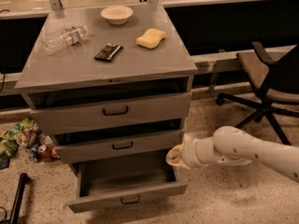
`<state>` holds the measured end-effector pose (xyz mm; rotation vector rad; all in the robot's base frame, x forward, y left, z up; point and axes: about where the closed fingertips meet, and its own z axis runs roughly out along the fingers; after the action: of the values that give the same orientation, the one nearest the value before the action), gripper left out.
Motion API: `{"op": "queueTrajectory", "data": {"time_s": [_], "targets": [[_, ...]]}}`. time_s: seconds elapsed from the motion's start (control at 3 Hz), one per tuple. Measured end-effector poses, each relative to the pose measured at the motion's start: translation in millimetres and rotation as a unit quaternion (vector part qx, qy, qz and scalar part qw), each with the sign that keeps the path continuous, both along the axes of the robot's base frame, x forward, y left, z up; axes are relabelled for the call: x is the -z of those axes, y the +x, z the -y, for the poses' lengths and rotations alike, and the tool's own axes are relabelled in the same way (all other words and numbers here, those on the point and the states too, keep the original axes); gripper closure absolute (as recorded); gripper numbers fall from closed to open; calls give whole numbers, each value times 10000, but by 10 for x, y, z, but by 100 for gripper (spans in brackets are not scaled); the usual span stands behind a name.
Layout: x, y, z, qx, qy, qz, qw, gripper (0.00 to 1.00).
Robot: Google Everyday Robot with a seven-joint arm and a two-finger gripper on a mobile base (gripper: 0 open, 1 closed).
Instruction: Close bottom drawer
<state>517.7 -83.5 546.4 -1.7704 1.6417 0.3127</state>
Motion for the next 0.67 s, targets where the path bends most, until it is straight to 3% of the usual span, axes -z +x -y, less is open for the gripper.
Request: {"op": "queueTrajectory", "data": {"time_s": [0.67], "targets": [[682,-313,-157,-209,326,-233,9990,100]]}}
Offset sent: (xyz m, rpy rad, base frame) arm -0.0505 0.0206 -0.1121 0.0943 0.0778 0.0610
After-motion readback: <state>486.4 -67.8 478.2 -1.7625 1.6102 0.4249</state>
